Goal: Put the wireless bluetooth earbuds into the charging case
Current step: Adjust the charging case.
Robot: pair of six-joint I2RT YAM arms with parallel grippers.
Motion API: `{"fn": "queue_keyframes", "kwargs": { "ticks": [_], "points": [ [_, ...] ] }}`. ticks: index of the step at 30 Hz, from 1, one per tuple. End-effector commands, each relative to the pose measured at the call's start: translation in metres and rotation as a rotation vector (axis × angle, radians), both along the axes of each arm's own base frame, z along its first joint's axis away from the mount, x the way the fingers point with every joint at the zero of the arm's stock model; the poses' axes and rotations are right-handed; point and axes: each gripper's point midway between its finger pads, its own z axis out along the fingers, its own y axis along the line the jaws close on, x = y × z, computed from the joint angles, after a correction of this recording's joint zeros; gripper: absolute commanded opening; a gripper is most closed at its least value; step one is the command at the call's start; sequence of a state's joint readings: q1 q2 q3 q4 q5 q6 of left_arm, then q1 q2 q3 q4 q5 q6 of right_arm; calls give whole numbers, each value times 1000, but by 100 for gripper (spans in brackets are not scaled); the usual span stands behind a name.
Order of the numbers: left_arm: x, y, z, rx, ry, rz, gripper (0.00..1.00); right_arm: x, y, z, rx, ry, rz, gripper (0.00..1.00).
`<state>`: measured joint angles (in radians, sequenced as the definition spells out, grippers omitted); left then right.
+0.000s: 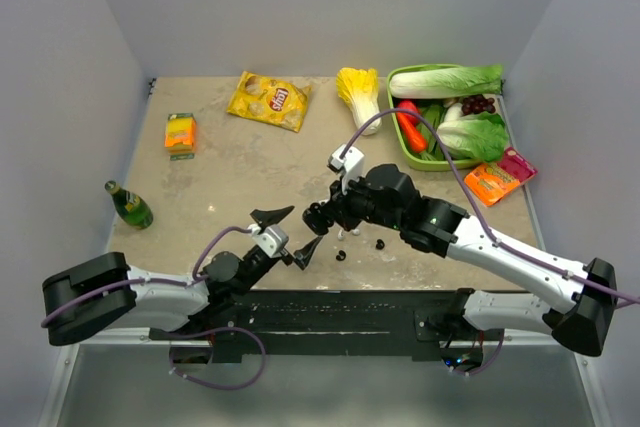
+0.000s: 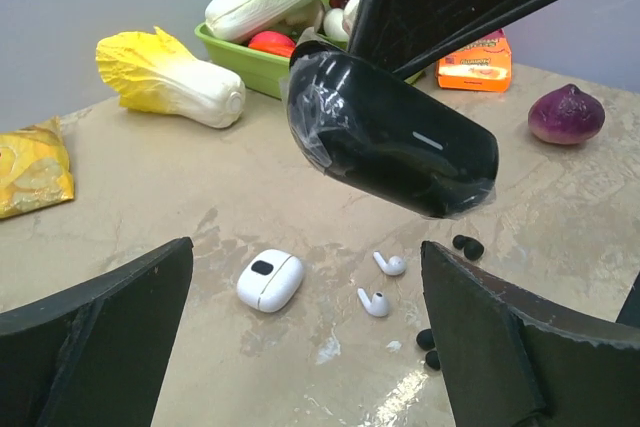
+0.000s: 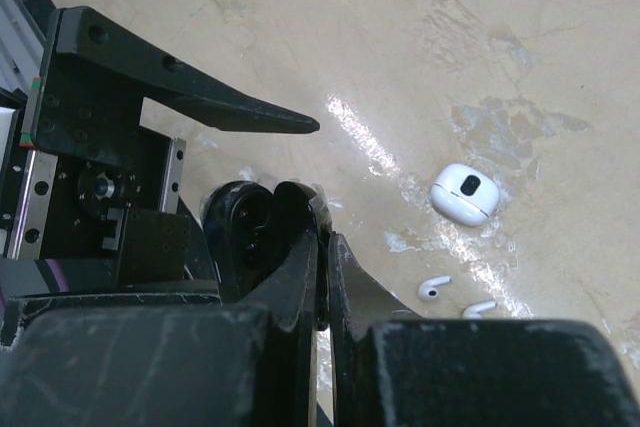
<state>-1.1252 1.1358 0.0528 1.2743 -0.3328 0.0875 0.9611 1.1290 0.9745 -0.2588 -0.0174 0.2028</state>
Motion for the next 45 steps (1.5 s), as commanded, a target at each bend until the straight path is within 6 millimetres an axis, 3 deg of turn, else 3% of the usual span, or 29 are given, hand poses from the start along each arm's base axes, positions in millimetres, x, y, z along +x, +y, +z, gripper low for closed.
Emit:
{"fn": "queue_keyframes", "kwargs": {
  "ticks": [1, 4, 6, 7, 8, 9, 10, 13, 16, 27, 34, 45],
  "points": [
    [1, 7, 1, -49, 17, 23, 100, 2, -1, 33, 44, -83, 6, 0],
    [-5, 7, 2, -76, 51, -7, 100, 4, -8, 38, -1, -152, -15, 0],
    [-12, 2, -11, -71, 152, -50, 100, 2, -13, 47, -40, -228, -55, 0],
    [-18, -6, 4, -106, 161, -113, 100, 1, -17, 47, -90, -270, -53, 0],
    [-22, -9, -12, -50, 229, -143, 100, 0, -19, 48, -110, -292, -78, 0],
    [-23, -9, -11, -84, 284, -164, 100, -10, -15, 50, -145, -338, -50, 0],
    [-35, -15, 0, -104, 288, -253, 100, -4, -24, 48, -217, -386, -99, 0],
    [-53, -19, 8, -128, 322, -355, 100, -14, -23, 44, -299, -444, -97, 0],
    [-59, -22, 13, -129, 320, -396, 100, -24, -15, 43, -306, -461, -59, 0],
    [-53, -33, 36, -128, 260, -445, 97, -31, -18, 36, -351, -475, -71, 0],
    [-50, -34, 45, -157, 206, -446, 86, -33, -13, 32, -348, -466, -61, 0],
    [-49, -38, 63, -186, 162, -484, 78, -34, -6, 24, -361, -460, -50, 0]
  ]
}}
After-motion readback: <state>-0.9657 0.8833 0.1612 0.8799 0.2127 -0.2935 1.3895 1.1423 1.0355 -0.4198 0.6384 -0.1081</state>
